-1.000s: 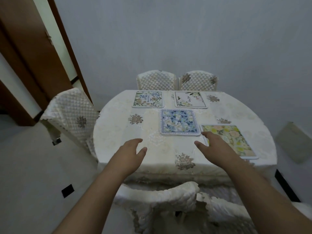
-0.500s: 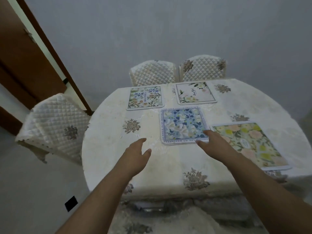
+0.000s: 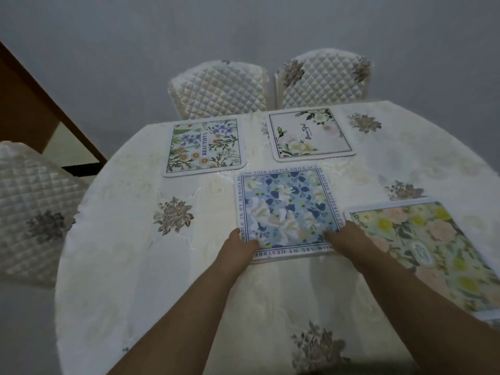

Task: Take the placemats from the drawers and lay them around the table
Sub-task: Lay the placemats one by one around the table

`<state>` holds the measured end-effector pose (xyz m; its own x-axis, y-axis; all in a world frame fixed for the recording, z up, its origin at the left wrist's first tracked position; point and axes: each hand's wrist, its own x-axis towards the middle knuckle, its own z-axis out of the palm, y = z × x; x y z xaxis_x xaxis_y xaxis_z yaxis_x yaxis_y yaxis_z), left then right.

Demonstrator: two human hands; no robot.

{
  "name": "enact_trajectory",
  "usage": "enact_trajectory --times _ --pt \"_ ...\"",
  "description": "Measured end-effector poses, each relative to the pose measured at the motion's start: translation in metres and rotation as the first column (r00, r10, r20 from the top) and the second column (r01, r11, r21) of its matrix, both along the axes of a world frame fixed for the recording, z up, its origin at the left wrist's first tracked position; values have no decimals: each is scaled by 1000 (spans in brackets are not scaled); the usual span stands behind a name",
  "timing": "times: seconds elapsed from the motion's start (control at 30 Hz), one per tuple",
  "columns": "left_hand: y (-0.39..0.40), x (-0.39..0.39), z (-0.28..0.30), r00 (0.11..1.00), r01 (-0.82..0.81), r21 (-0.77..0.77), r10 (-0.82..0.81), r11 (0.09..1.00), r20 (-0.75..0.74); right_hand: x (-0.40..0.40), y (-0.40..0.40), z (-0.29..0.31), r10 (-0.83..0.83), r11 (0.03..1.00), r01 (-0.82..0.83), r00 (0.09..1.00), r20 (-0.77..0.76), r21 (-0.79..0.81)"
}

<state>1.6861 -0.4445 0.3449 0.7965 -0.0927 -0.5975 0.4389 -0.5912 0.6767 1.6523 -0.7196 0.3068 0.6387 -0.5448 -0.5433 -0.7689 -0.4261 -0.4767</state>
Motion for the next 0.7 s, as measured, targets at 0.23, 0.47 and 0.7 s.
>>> enact_trajectory --times 0.23,0.47,0.7 --pt "-2 33 -49 993 -116 44 116 992 -2 10 6 -15 4 976 -26 995 -104 -217" --pt "-1 32 -49 947 -30 -30 38 999 318 3 -3 -28 -126 989 138 974 187 -55" --pt "5 17 -54 857 8 -158 75 987 509 -1 -2 -25 -166 978 99 905 393 185"
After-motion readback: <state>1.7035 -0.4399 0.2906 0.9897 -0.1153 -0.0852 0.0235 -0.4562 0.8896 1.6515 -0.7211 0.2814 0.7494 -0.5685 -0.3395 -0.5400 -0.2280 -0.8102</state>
